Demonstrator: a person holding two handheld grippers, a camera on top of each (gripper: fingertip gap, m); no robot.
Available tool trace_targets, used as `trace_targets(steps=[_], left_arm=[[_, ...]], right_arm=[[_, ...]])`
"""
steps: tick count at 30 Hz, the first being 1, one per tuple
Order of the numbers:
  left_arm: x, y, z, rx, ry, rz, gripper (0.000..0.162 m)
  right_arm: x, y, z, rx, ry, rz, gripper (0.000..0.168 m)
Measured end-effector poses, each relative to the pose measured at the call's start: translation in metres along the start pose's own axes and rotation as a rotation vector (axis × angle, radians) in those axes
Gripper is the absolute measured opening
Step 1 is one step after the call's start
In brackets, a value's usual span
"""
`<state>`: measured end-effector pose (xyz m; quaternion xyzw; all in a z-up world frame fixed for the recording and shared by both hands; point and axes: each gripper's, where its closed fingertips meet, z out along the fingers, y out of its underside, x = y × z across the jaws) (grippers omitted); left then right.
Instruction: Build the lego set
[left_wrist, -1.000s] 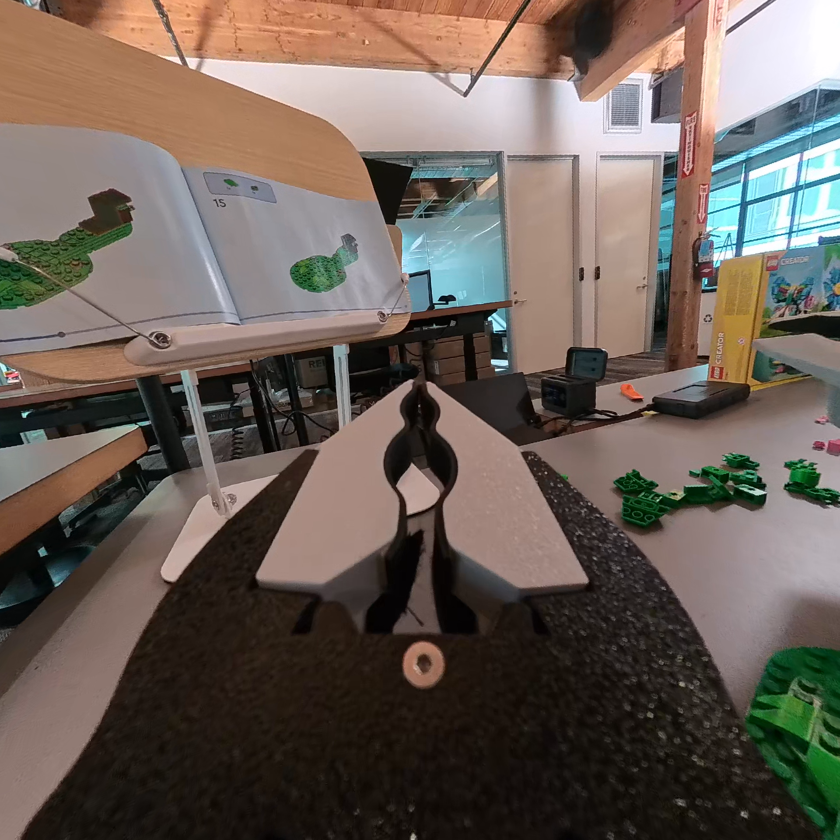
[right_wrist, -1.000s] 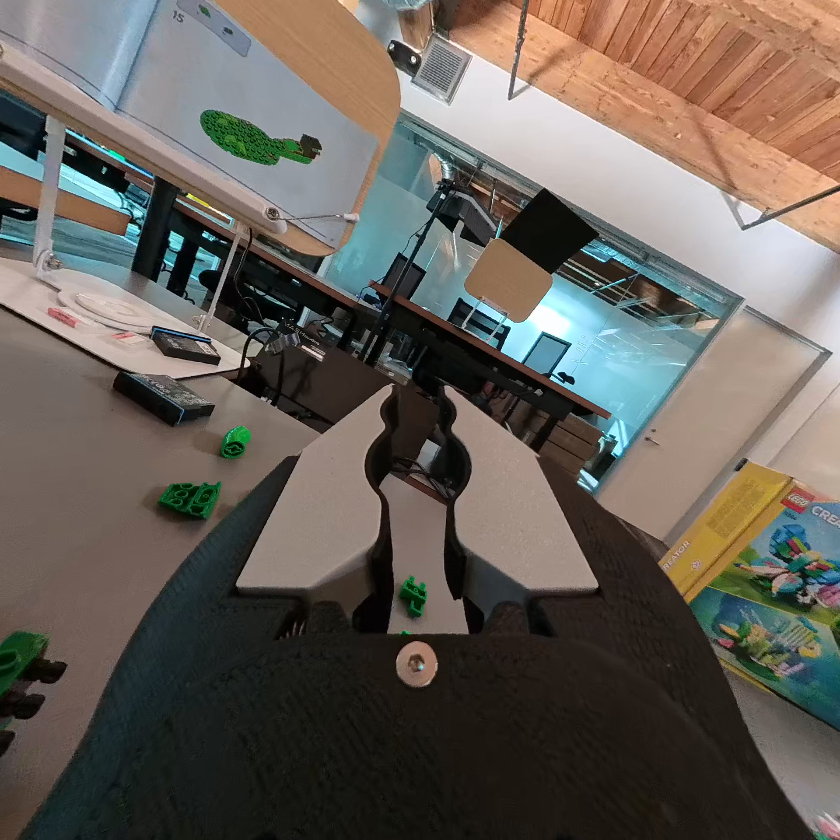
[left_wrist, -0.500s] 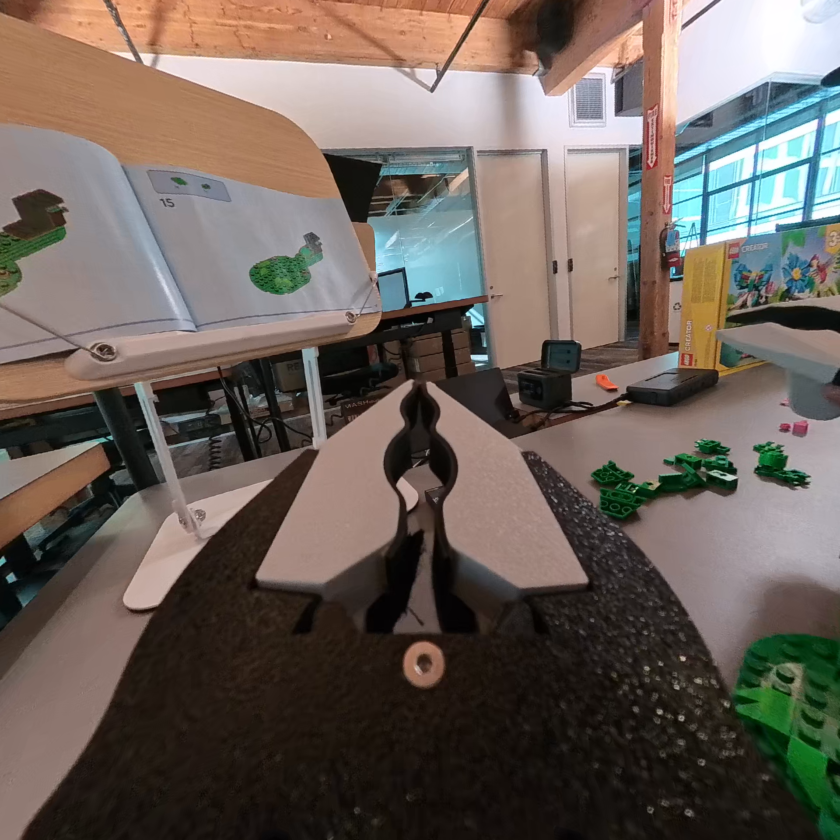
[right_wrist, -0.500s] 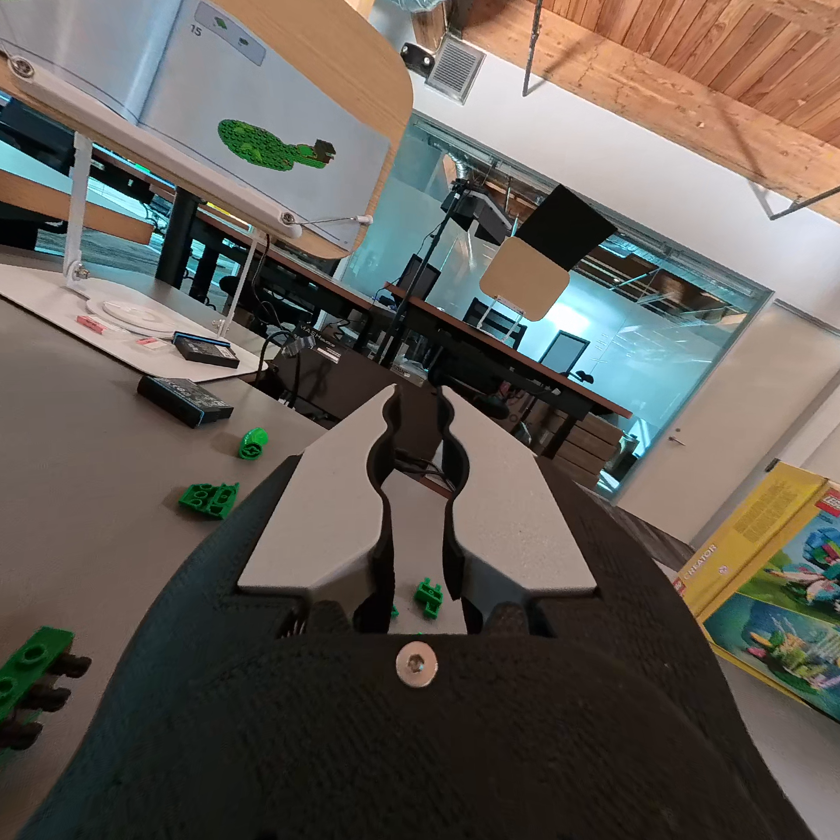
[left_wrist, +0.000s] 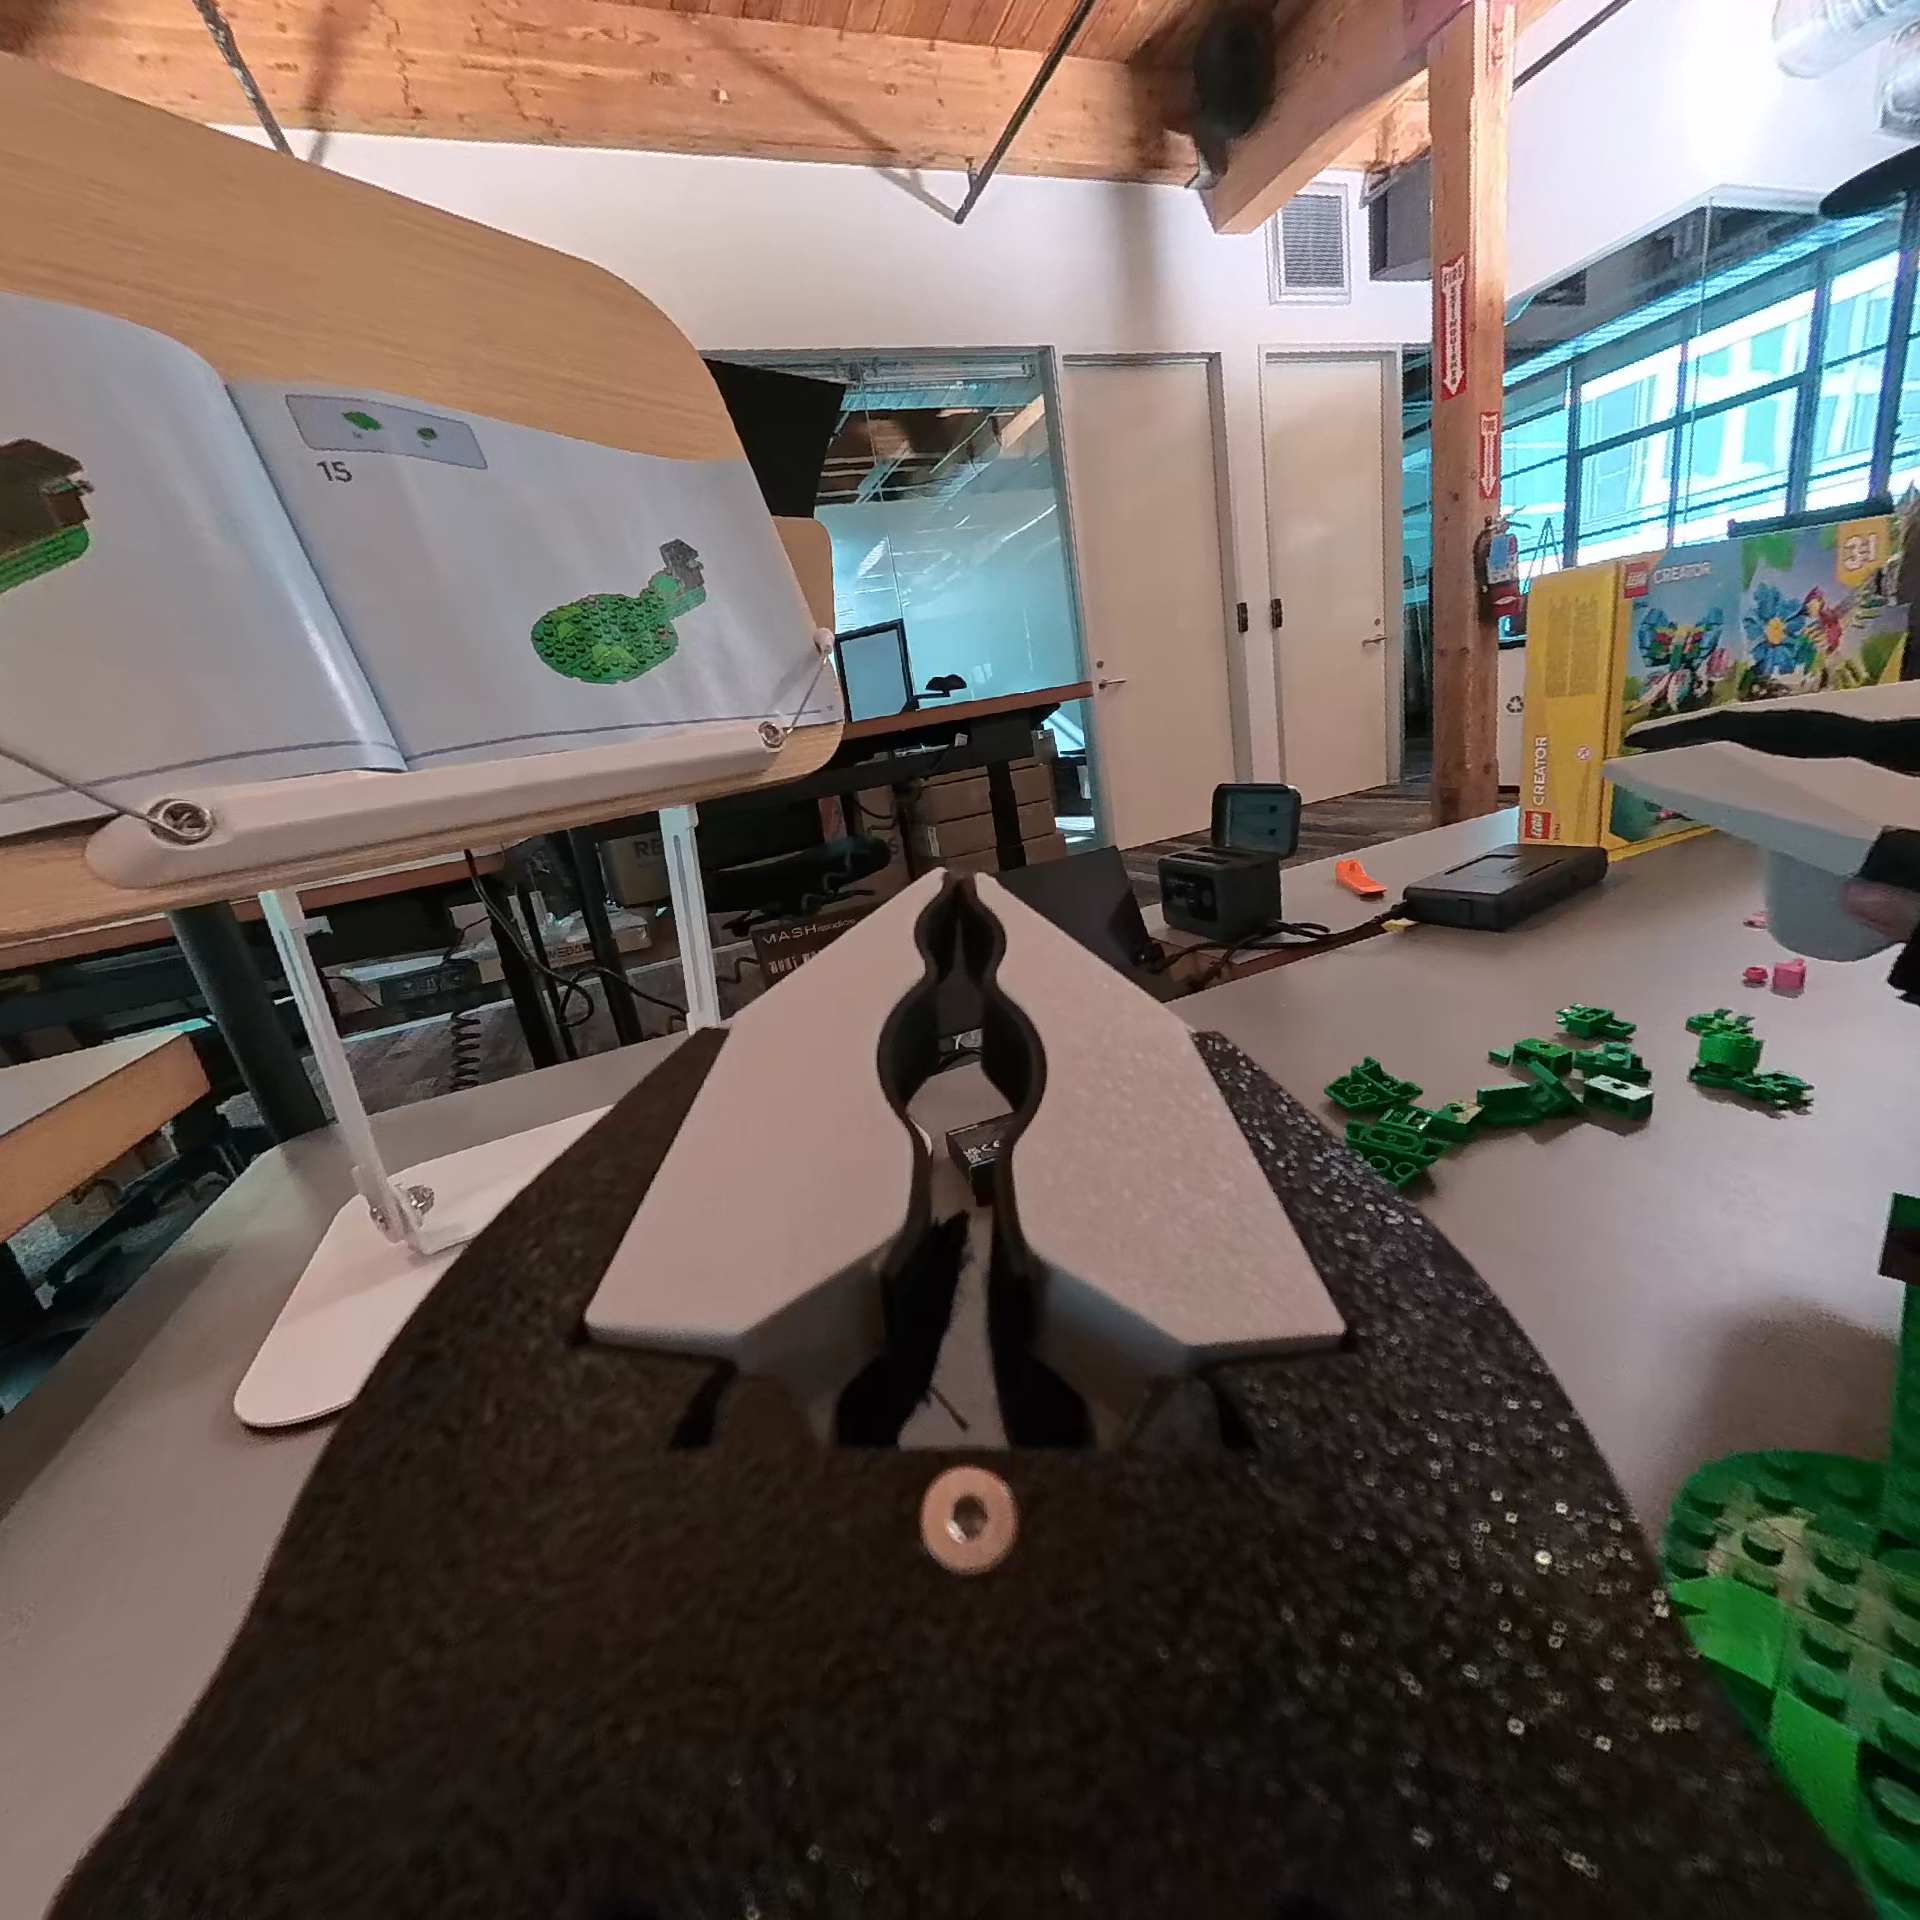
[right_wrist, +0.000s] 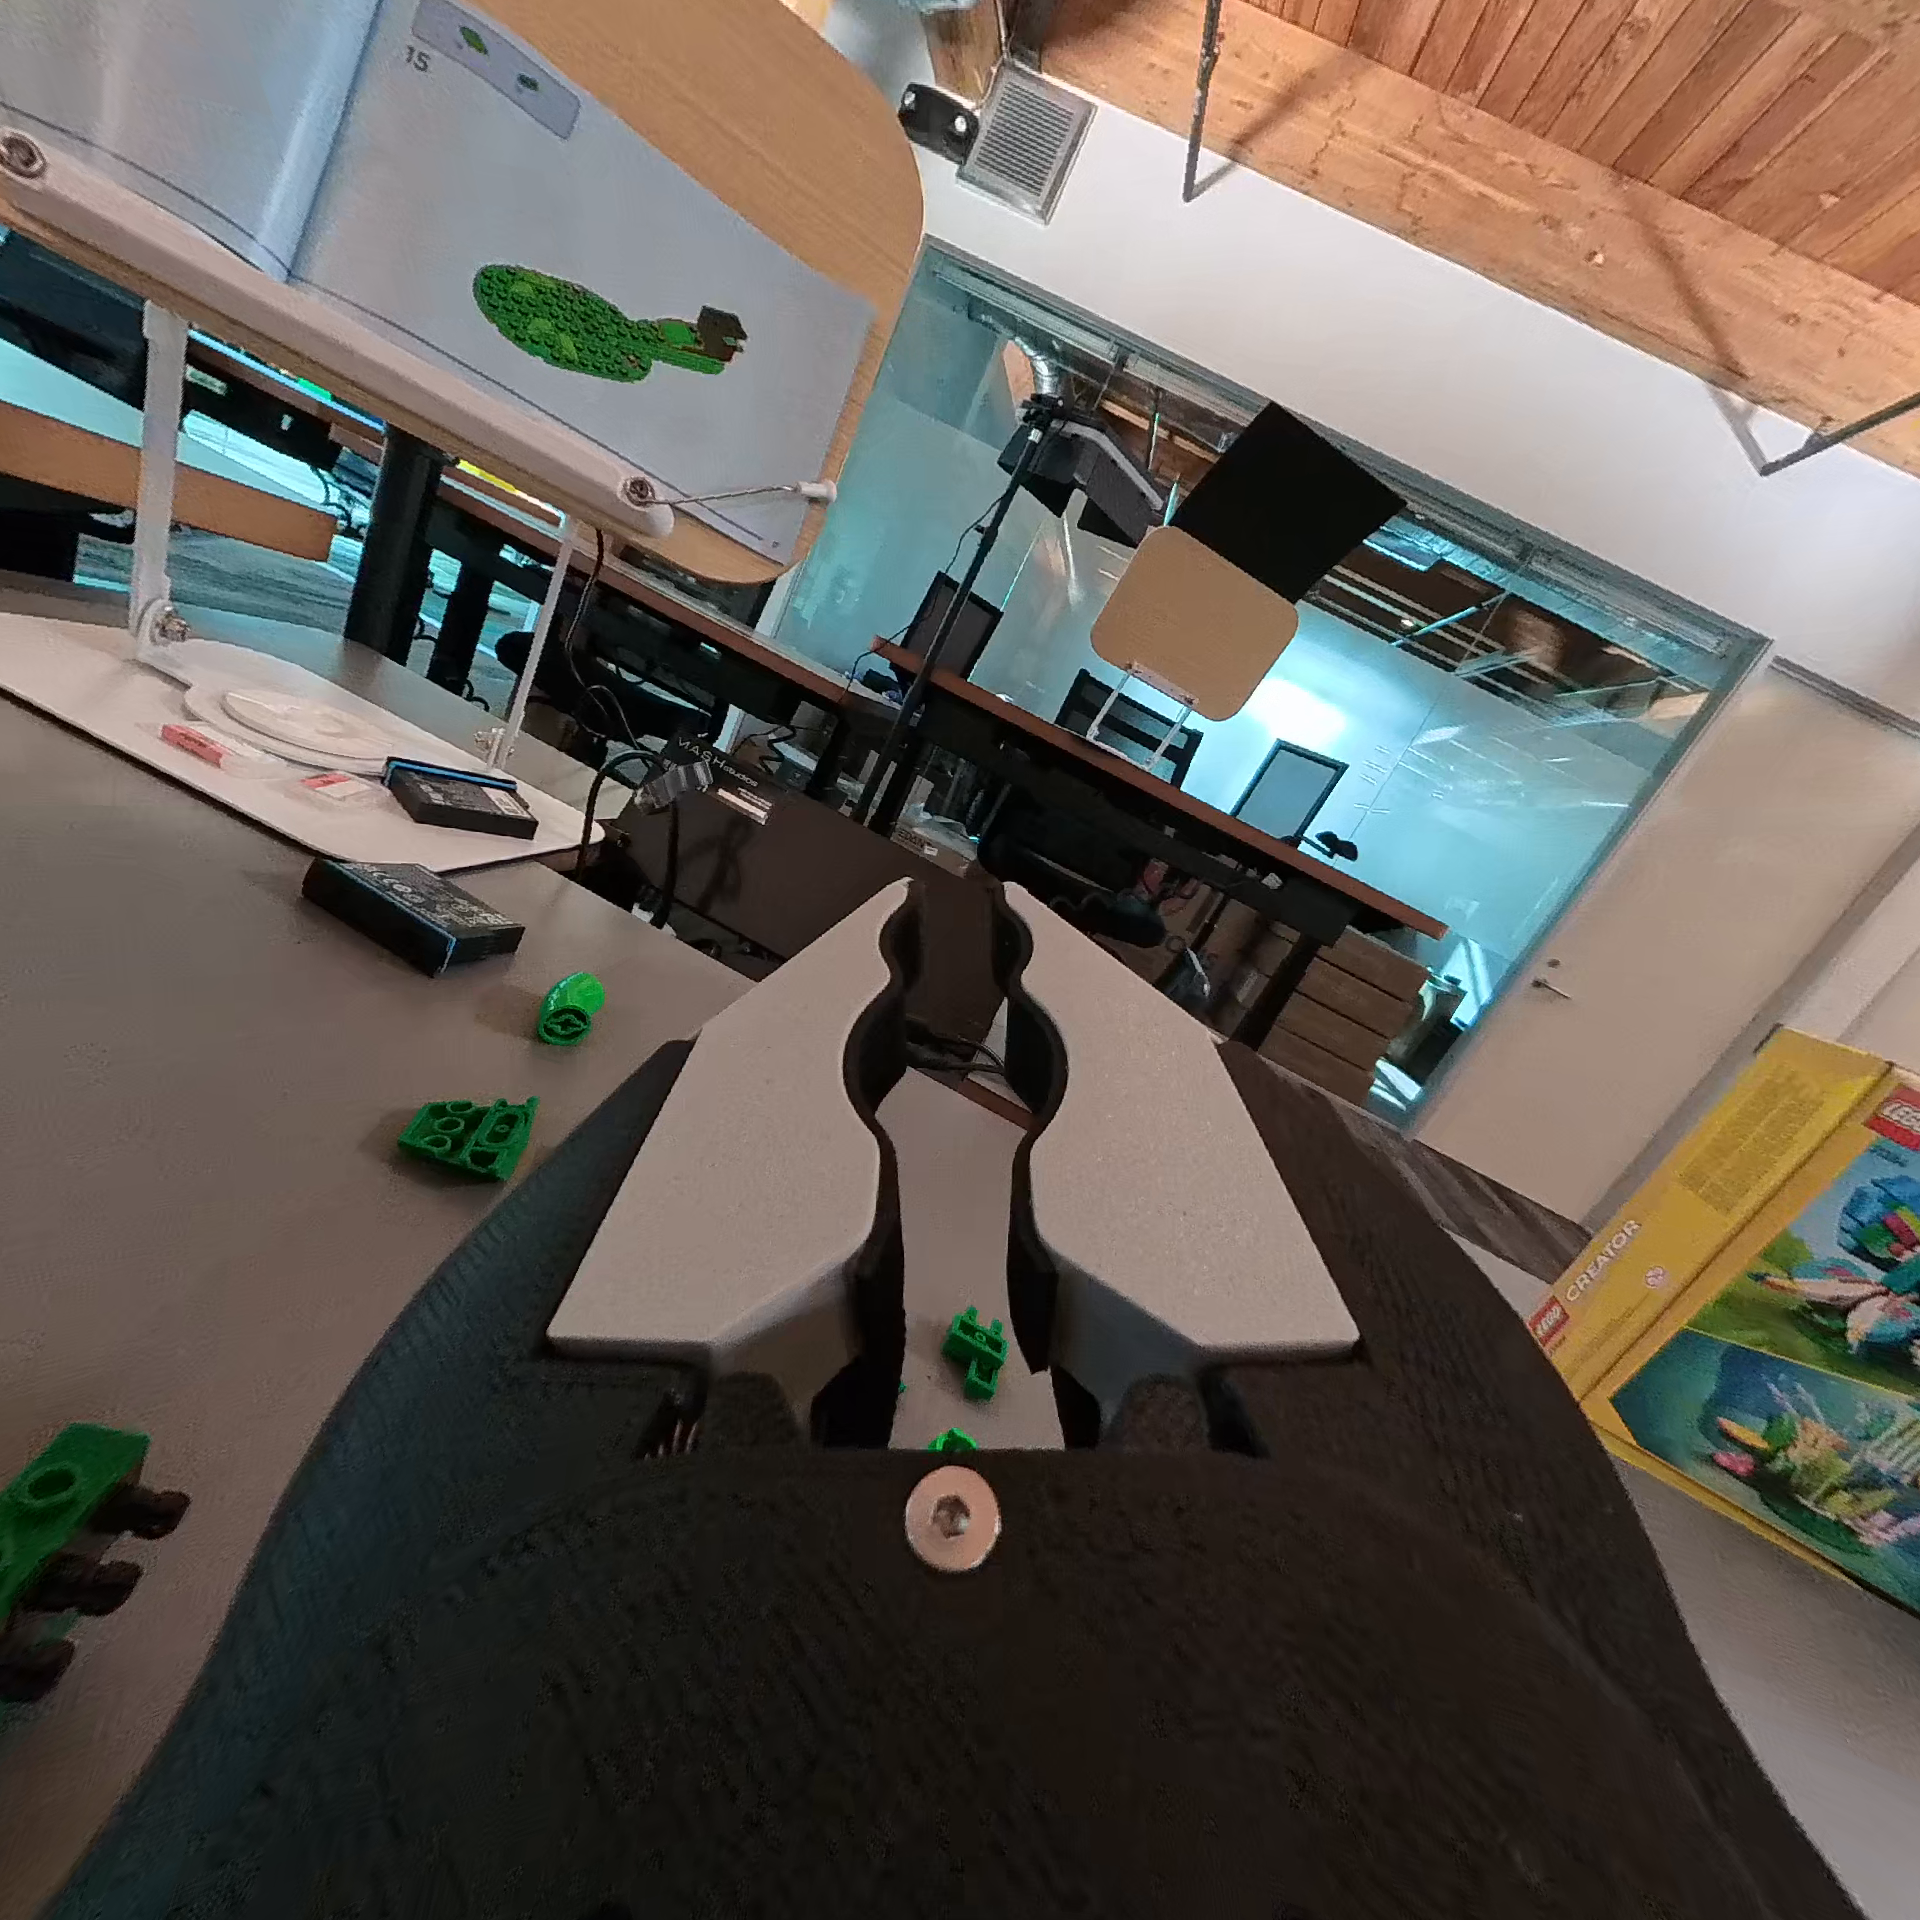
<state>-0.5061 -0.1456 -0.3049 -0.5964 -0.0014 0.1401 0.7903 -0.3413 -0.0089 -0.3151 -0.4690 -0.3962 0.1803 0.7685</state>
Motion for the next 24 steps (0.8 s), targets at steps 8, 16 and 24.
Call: trace_targets(steps=[8,16,24], left_arm=[[-0.0001,-0.0006,-0.0003,0.007,-0.003,0.001,0.000],[-0.0003,-0.0015,-0.0008,0.011,-0.003,-0.004,0.000],[-0.0006,-0.0014,-0.0004,0.011,-0.007,0.000,0.000]], right_arm=[[-0.0033,-0.0012,0.0001,0.004,-0.014,-0.015,0.010],[-0.0028,-0.0005,0.0002,0.002,-0.017,-0.002,0.010],[-0.0038,-0.0010,0.0001,0.008,-0.022,-0.005,0.009]])
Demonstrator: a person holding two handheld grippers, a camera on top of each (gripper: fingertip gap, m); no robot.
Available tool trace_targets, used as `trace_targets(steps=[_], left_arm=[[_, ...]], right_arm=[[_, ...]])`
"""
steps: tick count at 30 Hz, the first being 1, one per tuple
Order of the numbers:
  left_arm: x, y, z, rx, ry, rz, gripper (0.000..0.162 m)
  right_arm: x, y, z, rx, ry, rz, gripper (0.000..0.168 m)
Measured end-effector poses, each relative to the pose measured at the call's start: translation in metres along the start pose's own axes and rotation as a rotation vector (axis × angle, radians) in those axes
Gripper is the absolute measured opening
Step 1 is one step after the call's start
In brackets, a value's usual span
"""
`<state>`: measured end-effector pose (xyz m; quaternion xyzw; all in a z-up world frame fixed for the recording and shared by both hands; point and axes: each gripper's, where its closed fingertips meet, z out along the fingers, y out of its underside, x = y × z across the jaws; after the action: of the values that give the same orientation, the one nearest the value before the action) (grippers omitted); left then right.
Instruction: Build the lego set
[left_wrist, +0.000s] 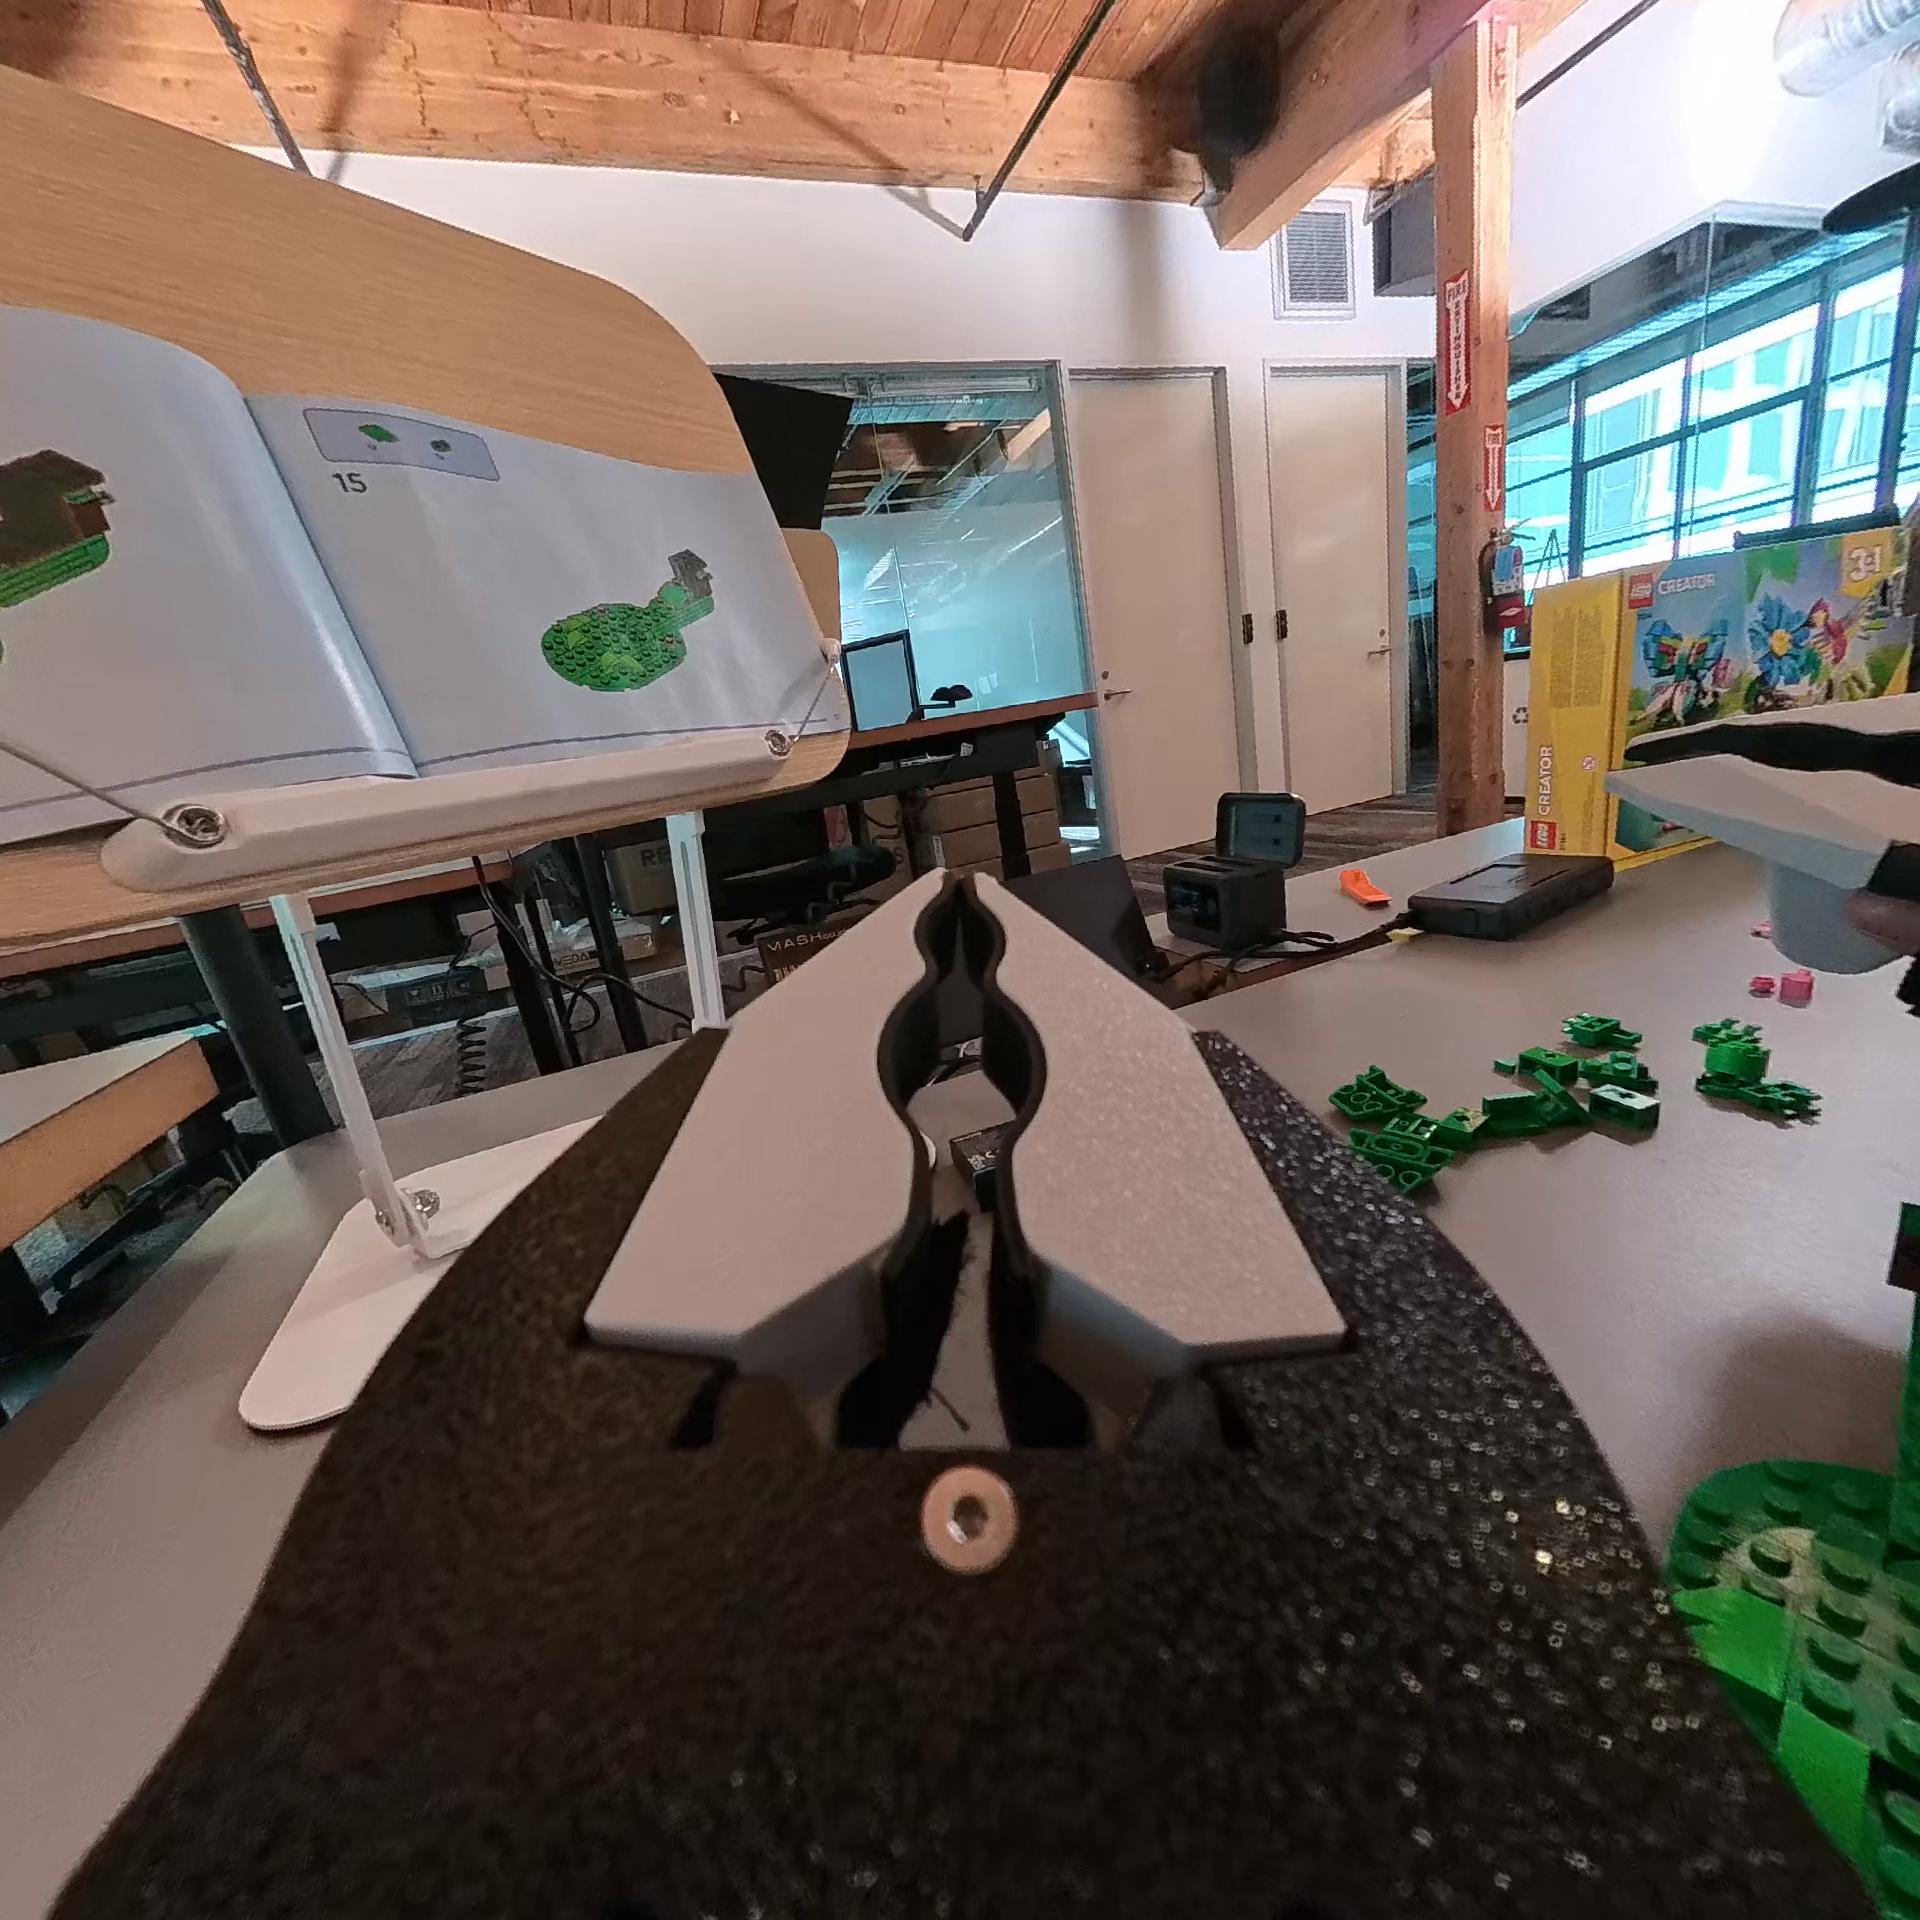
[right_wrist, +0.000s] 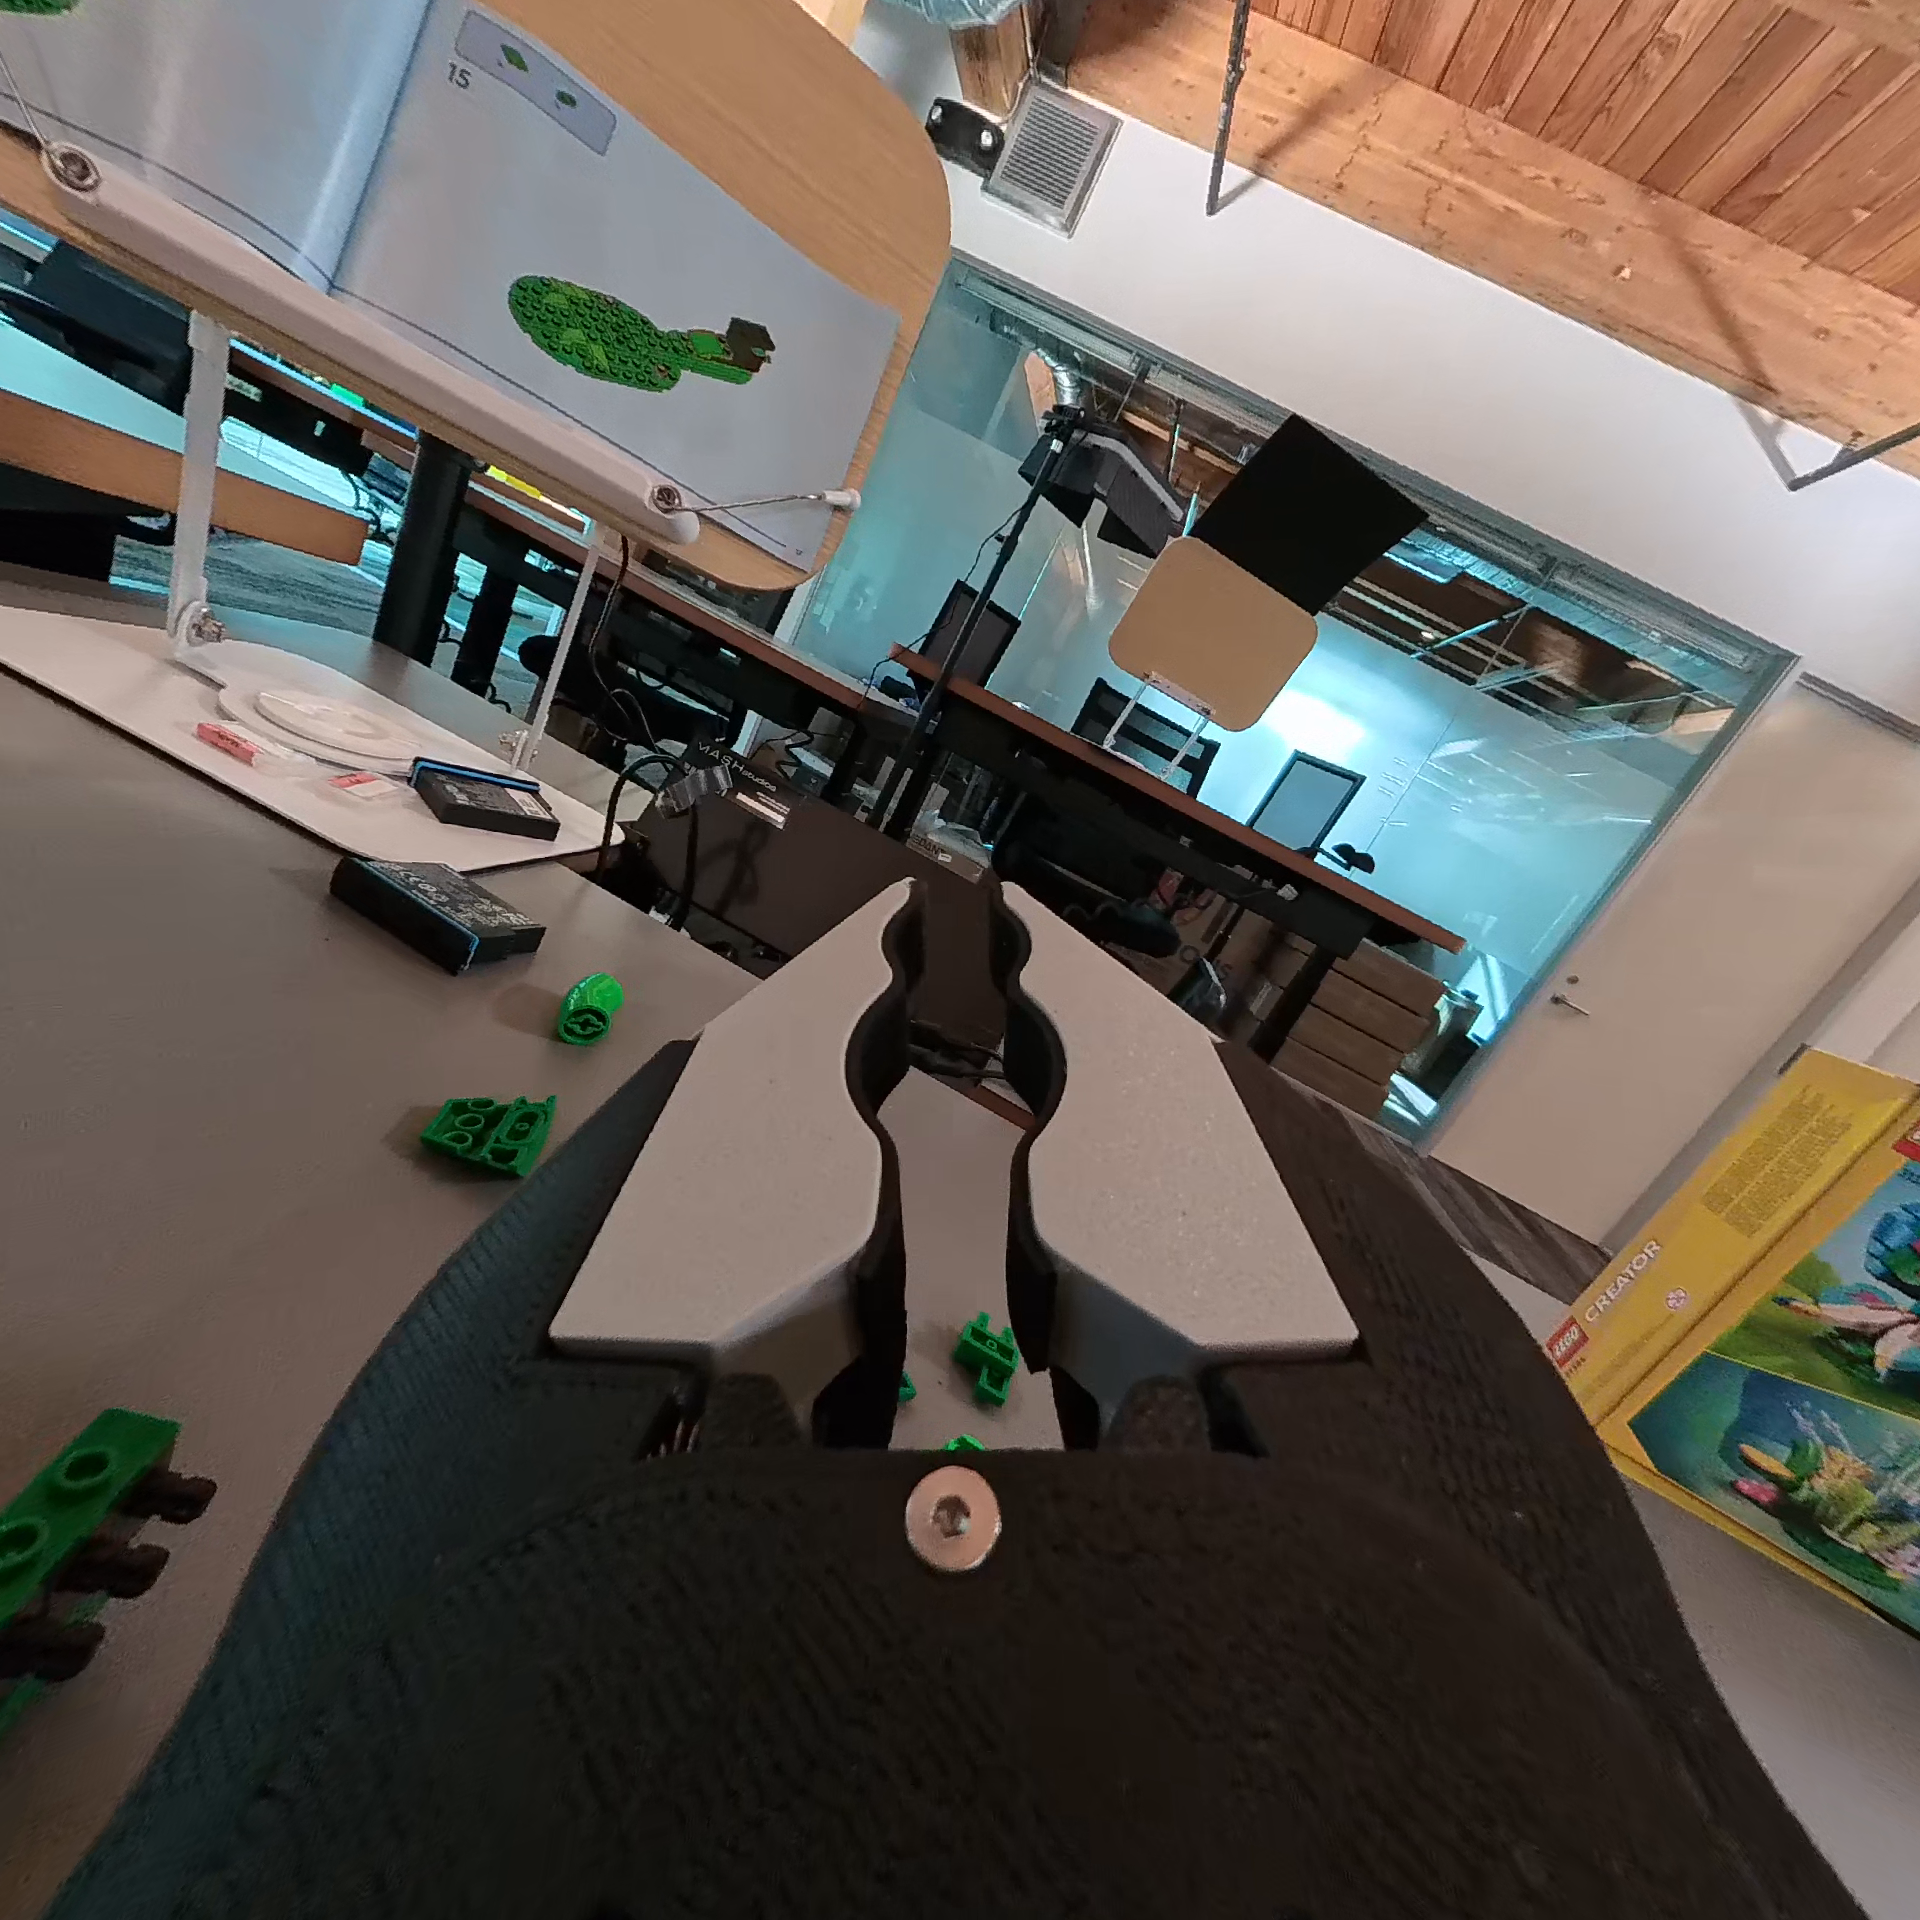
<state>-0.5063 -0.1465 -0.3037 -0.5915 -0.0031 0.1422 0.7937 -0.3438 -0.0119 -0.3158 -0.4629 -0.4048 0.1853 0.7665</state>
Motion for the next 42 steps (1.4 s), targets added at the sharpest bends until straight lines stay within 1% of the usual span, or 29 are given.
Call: trace_targets(steps=[19,24,29,31,34,36,37,39,42], left_arm=[[0.002,-0.001,0.001,0.006,0.004,0.000,0.000],[0.007,-0.002,0.001,0.010,0.017,0.009,0.000],[0.008,-0.005,-0.001,0.022,0.014,-0.029,0.000],[0.014,-0.009,-0.004,0.042,0.029,-0.042,0.000],[0.021,-0.012,-0.004,0.049,0.050,-0.007,0.000],[0.023,-0.011,-0.004,0.047,0.054,0.003,0.000],[0.022,-0.011,-0.004,0.047,0.053,-0.001,0.000],[0.020,-0.010,-0.004,0.045,0.047,-0.009,0.000],[0.016,-0.010,-0.003,0.043,0.038,-0.027,0.000]], right_arm=[[-0.003,0.000,0.000,-0.007,-0.020,0.018,0.009],[-0.006,-0.003,-0.006,-0.012,-0.017,-0.017,0.009],[-0.015,-0.011,-0.016,-0.012,-0.022,-0.113,0.008],[-0.006,-0.018,-0.022,-0.005,0.014,-0.123,0.008],[0.031,-0.035,-0.036,0.017,0.087,-0.112,0.008],[0.060,-0.032,-0.043,-0.052,0.082,-0.107,0.012],[0.069,-0.027,-0.047,-0.108,0.033,-0.099,0.015],[0.079,-0.010,-0.061,-0.241,-0.092,-0.057,0.020],[0.081,0.027,-0.093,-0.457,-0.312,0.055,0.028]])
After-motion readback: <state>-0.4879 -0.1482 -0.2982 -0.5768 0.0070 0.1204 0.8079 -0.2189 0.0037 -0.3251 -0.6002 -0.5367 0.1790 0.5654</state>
